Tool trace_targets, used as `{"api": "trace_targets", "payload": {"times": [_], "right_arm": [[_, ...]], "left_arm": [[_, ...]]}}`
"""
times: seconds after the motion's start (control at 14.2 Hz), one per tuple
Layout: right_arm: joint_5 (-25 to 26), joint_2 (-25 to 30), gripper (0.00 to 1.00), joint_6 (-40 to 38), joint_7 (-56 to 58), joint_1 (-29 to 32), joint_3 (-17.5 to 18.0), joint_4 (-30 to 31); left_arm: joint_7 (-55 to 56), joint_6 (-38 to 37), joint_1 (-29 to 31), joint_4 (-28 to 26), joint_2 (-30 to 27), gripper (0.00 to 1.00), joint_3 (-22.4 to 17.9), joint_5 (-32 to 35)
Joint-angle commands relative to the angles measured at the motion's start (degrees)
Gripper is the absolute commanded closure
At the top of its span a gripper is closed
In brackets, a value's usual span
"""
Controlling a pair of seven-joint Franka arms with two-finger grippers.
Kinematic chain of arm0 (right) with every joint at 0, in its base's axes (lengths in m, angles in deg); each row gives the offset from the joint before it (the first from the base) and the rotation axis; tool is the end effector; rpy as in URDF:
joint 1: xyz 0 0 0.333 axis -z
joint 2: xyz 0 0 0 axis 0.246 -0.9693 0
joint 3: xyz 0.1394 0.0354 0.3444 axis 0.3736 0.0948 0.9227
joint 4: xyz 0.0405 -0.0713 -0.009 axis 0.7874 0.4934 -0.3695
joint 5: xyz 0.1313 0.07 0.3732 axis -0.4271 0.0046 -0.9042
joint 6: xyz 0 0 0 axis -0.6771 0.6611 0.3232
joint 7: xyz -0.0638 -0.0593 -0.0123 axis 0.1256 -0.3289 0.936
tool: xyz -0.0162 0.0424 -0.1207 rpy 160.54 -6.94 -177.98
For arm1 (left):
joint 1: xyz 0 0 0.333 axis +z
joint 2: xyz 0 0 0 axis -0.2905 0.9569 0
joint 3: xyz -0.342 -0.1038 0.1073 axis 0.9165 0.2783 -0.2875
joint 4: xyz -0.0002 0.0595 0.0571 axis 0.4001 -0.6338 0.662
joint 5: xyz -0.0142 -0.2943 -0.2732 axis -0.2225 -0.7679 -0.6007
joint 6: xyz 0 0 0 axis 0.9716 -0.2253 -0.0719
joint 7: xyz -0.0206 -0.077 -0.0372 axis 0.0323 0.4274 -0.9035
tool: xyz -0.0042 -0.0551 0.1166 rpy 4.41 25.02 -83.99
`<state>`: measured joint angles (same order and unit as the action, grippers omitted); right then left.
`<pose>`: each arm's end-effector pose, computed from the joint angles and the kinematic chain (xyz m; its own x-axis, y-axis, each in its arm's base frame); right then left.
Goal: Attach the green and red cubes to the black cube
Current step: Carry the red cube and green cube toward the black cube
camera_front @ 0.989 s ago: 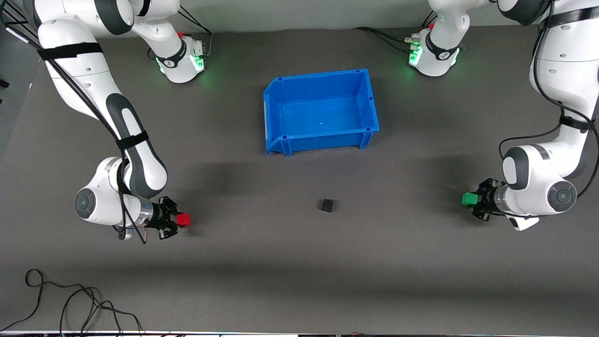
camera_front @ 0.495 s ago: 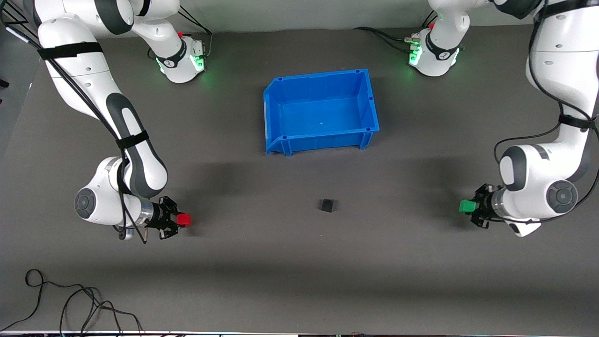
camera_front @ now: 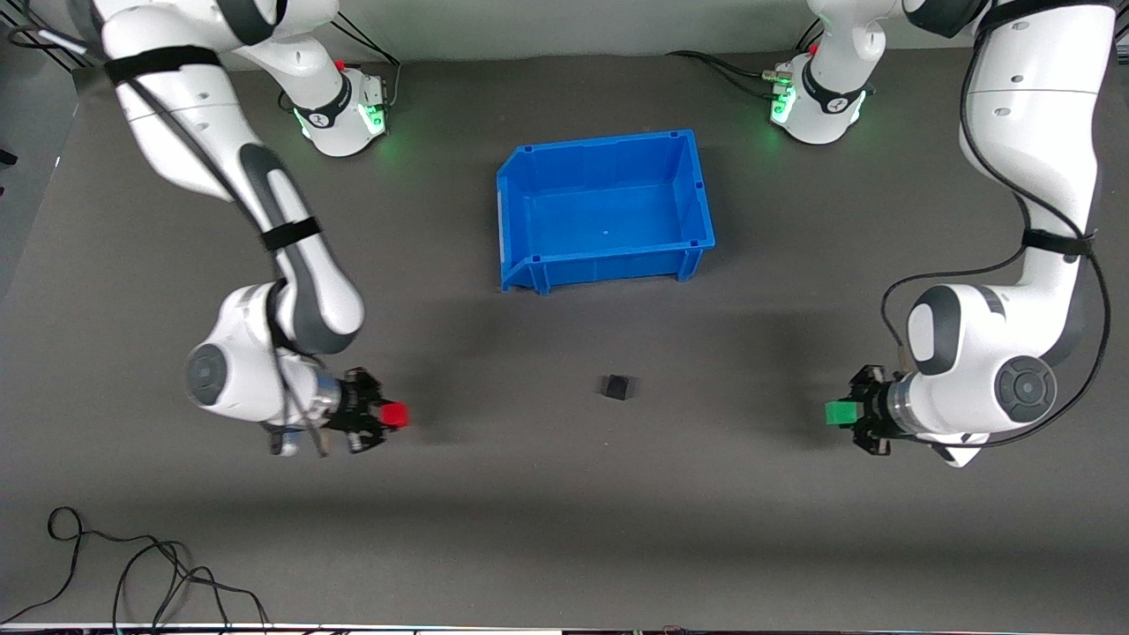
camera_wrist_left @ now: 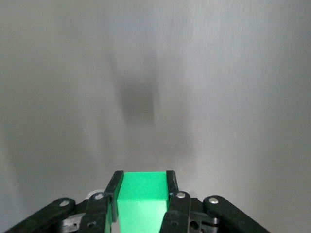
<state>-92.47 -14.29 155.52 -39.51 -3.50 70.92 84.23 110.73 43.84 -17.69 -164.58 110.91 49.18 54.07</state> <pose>0.7146 0.2158 0.2829 0.1600 -0.9517 -0.2622 -0.9871 -0.1547 -0.0409 0.7327 -0.0767 0.2785 -0.0135 0.9882 -0.1529 0.9961 0.0001 -0.0877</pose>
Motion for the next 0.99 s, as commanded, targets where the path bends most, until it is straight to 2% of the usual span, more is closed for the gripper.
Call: {"api": "trace_targets", "payload": {"times": [0.0,0.28,0.71,0.92], "right_arm": [[-1.07,-4.34,0.8,-1.11,-7.47,-4.92,-0.79,-6.92],[-0.89,-8.83,0.8,-0.15,-18.46,-11.69,-0.88,-12.03],[-0.98,-13.14,0.83,8.28,-30.6,-18.9,-0.8,-12.65],[-0.98,-14.54,0.84,10.92,-33.68,-21.8,-0.88,-12.65]], "left_arm": [[6.87,-1.02,-3.23,3.33,3.16,1.0,-0.19,-2.41],[16.98,-0.67,-9.29,7.63,7.28,1.0,-0.19,-2.51],[19.11,1.34,-16.68,7.9,8.96,1.0,-0.19,-6.9],[17.96,6.43,-18.97,7.37,9.66,1.0,-0.19,-6.02]]}}
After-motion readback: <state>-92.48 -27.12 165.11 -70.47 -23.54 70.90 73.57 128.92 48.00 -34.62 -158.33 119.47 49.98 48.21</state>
